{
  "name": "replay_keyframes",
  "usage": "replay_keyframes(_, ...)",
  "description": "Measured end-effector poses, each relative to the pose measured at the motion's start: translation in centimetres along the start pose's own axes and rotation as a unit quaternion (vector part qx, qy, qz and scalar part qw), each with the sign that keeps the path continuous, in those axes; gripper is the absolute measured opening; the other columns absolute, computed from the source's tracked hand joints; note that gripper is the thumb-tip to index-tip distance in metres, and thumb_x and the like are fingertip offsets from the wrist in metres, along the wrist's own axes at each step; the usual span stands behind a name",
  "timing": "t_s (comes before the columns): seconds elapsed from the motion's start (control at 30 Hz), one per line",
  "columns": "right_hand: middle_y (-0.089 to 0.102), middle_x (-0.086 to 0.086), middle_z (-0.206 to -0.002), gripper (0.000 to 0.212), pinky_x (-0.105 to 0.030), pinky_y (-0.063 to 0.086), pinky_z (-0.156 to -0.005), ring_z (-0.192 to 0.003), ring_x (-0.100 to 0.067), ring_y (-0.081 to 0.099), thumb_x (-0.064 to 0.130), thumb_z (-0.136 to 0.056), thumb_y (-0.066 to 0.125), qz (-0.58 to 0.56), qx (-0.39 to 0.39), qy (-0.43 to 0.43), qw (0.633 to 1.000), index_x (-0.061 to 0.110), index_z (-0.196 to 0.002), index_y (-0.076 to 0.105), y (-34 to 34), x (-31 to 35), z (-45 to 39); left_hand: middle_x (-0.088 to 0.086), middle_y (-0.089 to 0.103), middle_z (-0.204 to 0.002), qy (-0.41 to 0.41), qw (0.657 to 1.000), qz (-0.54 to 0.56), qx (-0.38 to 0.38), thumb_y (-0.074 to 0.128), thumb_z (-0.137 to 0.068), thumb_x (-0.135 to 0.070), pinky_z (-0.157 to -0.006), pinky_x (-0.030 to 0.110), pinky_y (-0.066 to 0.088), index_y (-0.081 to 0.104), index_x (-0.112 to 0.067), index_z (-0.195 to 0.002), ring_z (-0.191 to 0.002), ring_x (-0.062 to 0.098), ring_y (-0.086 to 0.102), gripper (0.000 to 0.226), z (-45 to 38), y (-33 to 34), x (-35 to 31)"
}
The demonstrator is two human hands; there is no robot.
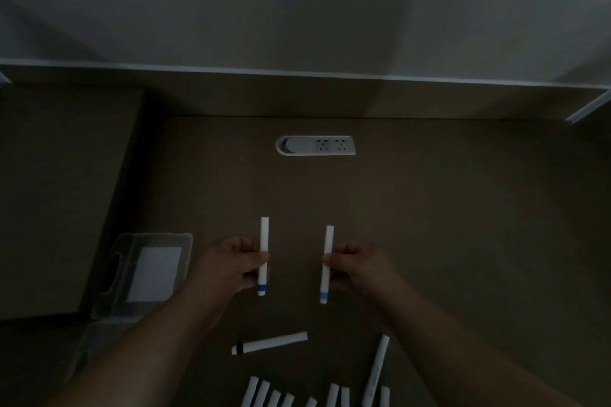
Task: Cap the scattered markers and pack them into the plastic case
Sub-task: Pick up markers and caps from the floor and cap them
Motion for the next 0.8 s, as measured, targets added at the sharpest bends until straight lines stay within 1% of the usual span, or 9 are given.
replay_keyframes(0.07,0.070,-0.012,-0.104,0.017,-0.039,0.059,-0.084,-0.096,-0.023,0.070,0.012,-0.090,0.065,-0.006,0.002,0.006,1.000,0.008,-0.107,0.066,0.0,0.2,-0.4,0.017,0.069,-0.103,0.002,1.000,-0.010,-0.005,0.064,-0.089,-0.001,-0.078,0.038,0.058,0.063,-0.009,-0.104,-0.095,0.029,0.069,0.017,-0.4,0.1,0.0)
replay_keyframes(0.17,0.070,-0.011,-0.105,0.019,-0.035,0.060,-0.080,-0.095,-0.021,0.070,0.012,-0.090,0.065,-0.001,0.003,0.017,1.000,0.009,-0.109,0.065,0.1,0.1,-1.0,0.015,0.069,-0.104,-0.005,1.000,-0.028,-0.012,0.064,-0.089,-0.002,-0.074,0.036,0.057,0.064,-0.011,-0.103,-0.095,0.027,0.068,0.016,-0.9,0.2,0.0)
replay_keyframes(0.27,0.070,-0.010,-0.104,0.020,-0.034,0.060,-0.076,-0.094,-0.021,0.070,0.012,-0.089,0.067,-0.004,-0.006,0.022,1.000,0.010,-0.109,0.064,0.1,-0.4,-1.7,0.012,0.067,-0.105,-0.006,0.997,-0.074,-0.026,0.066,-0.089,-0.005,-0.080,0.040,0.058,0.063,-0.013,-0.103,-0.097,0.027,0.067,0.017,-1.5,0.2,0.3)
replay_keyframes(0.37,0.068,-0.008,-0.104,0.020,-0.027,0.057,-0.065,-0.092,-0.018,0.068,0.014,-0.090,0.066,0.019,-0.014,0.027,0.999,0.012,-0.110,0.063,0.1,-1.0,-2.3,0.006,0.065,-0.097,0.010,0.989,-0.136,-0.054,0.069,-0.088,-0.008,-0.071,0.033,0.056,0.059,-0.022,-0.089,-0.088,0.019,0.065,0.017,-2.1,0.2,0.9)
replay_keyframes(0.47,0.067,-0.006,-0.101,0.015,-0.028,0.058,-0.069,-0.090,-0.017,0.067,0.016,-0.091,0.066,0.064,-0.031,0.012,0.997,0.013,-0.105,0.064,0.2,-1.8,-3.0,0.001,0.064,-0.091,0.041,0.973,-0.213,-0.083,0.071,-0.088,-0.012,-0.079,0.037,0.056,0.059,-0.025,-0.084,-0.086,0.015,0.063,0.017,-2.4,0.1,1.8)
replay_keyframes(0.57,0.066,-0.003,-0.098,0.012,-0.029,0.058,-0.072,-0.088,-0.015,0.067,0.020,-0.091,0.067,0.129,-0.058,-0.006,0.990,0.017,-0.102,0.064,1.1,-2.4,-3.7,-0.006,0.061,-0.082,0.086,0.948,-0.287,-0.105,0.071,-0.089,-0.016,-0.058,0.022,0.045,0.063,-0.024,-0.083,-0.073,0.006,0.058,0.013,-2.2,0.1,2.5)
replay_keyframes(0.63,0.065,0.000,-0.096,0.006,-0.032,0.059,-0.077,-0.087,-0.013,0.066,0.024,-0.090,0.067,0.190,-0.078,-0.014,0.979,0.025,-0.094,0.062,1.4,-2.5,-3.9,-0.010,0.058,-0.079,0.111,0.925,-0.344,-0.115,0.070,-0.089,-0.019,-0.055,0.016,0.037,0.063,-0.024,-0.086,-0.070,0.001,0.052,0.009,-2.1,0.6,2.7)
replay_keyframes(0.73,0.063,0.002,-0.094,0.009,-0.035,0.059,-0.079,-0.083,-0.011,0.065,0.030,-0.089,0.068,0.255,-0.096,-0.019,0.962,0.030,-0.090,0.059,2.2,-3.0,-4.3,-0.010,0.057,-0.081,0.117,0.909,-0.383,-0.113,0.069,-0.091,-0.021,-0.059,0.017,0.039,0.061,-0.026,-0.088,-0.072,0.002,0.053,0.010,-2.0,0.8,3.1)
replay_keyframes(0.8,0.064,0.002,-0.094,0.011,-0.036,0.059,-0.079,-0.083,-0.012,0.065,0.031,-0.088,0.070,0.271,-0.109,-0.021,0.956,0.029,-0.093,0.060,2.6,-3.2,-4.4,-0.006,0.060,-0.086,0.106,0.901,-0.406,-0.110,0.067,-0.092,-0.024,-0.067,0.022,0.047,0.060,-0.026,-0.093,-0.078,0.007,0.059,0.008,-1.9,0.9,3.5)
Point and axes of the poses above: each hand's wrist, its own z-axis away from the middle knuckle, its own y-axis out of the palm, x = y × z, the point moved 2 cm from there along -z, towards the middle knuckle
